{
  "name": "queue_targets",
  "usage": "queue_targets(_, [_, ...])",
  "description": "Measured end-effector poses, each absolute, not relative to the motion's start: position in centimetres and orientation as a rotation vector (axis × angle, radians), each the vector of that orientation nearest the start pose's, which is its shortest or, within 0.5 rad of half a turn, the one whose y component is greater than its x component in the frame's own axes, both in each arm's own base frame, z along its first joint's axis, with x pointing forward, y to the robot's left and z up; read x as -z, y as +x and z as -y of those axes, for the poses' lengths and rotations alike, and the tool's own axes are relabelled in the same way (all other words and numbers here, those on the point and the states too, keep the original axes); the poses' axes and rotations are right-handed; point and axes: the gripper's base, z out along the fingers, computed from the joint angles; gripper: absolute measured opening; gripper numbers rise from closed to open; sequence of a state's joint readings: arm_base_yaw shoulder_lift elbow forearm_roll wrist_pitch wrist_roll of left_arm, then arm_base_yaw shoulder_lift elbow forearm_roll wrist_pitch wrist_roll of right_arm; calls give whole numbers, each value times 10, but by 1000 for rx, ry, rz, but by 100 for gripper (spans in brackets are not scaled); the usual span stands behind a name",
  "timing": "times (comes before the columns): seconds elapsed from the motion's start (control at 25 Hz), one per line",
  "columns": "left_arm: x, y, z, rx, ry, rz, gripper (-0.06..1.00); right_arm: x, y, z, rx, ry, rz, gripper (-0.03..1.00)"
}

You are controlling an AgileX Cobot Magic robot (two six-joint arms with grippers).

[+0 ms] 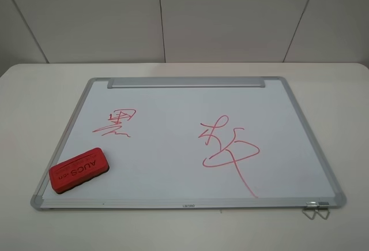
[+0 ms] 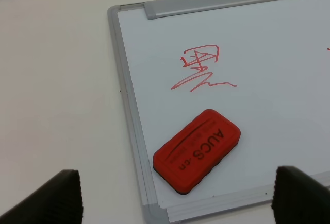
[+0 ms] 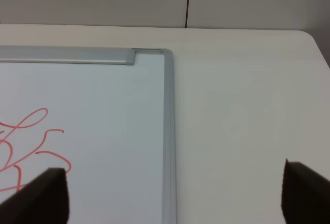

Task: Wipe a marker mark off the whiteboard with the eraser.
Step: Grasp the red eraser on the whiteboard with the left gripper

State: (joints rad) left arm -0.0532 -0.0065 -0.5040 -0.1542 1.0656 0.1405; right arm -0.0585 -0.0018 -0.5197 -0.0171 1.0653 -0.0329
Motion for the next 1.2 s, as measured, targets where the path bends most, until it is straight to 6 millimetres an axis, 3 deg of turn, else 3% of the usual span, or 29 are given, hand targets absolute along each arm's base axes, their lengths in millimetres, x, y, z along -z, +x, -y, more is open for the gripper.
queue_targets(1.2, [-279,-8,12,147,233,-2019,74,-282,-8,1,78,27,-2028,71])
